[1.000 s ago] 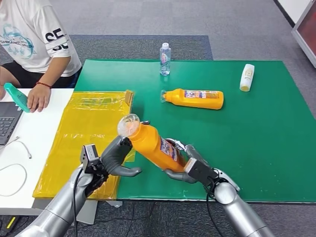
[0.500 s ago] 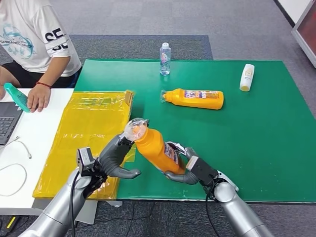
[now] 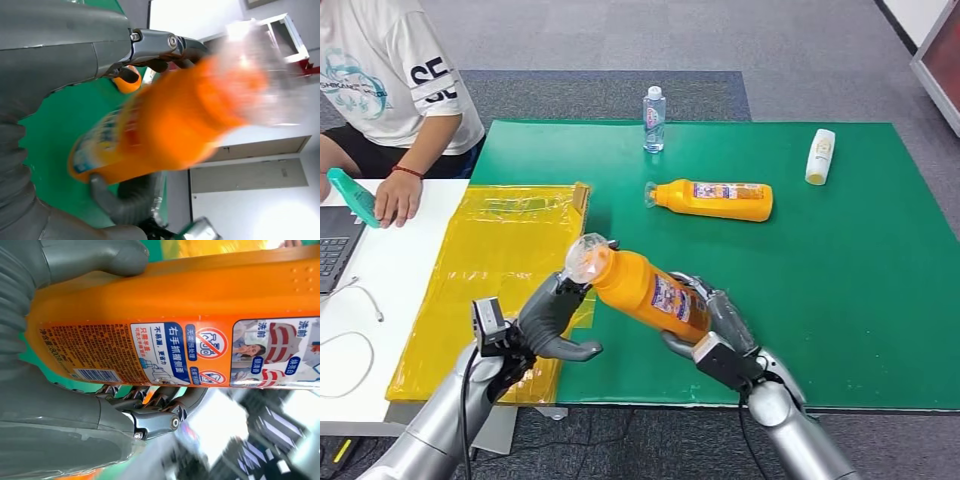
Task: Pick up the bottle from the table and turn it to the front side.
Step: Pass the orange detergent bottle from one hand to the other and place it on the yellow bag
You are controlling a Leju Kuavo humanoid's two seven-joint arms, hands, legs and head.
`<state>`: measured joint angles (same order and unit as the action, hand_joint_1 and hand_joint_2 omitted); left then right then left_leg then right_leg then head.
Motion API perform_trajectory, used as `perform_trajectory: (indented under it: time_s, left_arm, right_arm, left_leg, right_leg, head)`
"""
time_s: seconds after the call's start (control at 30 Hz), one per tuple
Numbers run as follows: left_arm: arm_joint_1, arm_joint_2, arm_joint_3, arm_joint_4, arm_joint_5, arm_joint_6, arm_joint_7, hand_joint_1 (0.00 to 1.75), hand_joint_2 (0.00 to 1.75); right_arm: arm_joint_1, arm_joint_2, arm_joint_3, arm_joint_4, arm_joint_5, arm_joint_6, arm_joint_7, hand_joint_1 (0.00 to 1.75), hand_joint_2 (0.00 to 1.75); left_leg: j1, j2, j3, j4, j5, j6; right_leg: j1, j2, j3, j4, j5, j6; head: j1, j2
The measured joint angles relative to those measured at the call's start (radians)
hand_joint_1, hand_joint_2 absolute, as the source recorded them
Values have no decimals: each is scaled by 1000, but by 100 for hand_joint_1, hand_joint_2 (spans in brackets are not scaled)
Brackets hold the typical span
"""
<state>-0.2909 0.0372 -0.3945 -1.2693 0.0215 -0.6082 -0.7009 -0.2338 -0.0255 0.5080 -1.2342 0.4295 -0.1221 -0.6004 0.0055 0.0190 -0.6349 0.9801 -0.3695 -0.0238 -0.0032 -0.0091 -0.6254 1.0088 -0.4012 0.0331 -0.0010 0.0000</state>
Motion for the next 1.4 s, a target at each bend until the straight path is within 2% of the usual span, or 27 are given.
perform_trajectory:
  time_s: [0.13, 0.4, 0.77, 1.4]
  left_arm:
    - [2, 0, 0, 7, 11, -17, 0, 0, 175]
    - [5, 14, 9, 10, 70, -130, 0, 0, 175]
    - [16, 28, 82, 18, 49, -220, 0, 0, 175]
    - [-12, 49, 80, 31, 17, -225, 0, 0, 175]
  right_arm:
    - [38, 7, -17, -104, -7, -41, -18, 175, 175]
    - [53, 9, -20, -203, -47, 19, -18, 175, 175]
    - [50, 9, -11, -207, -54, 43, -13, 175, 175]
    - [30, 12, 87, -125, 30, 40, -14, 175, 175]
  left_leg:
    - [0, 0, 0, 0, 0, 0]
    - [0, 0, 0, 0, 0, 0]
    - [0, 0, 0, 0, 1, -1]
    - [0, 0, 0, 0, 1, -1]
  right_leg:
    - [0, 0, 0, 0, 0, 0]
    - [0, 0, 0, 0, 0, 0]
    - [0, 0, 0, 0, 0, 0]
    - [0, 0, 0, 0, 0, 0]
  head:
    - [0, 0]
    - [0, 0]
    - [0, 0]
    - [0, 0]
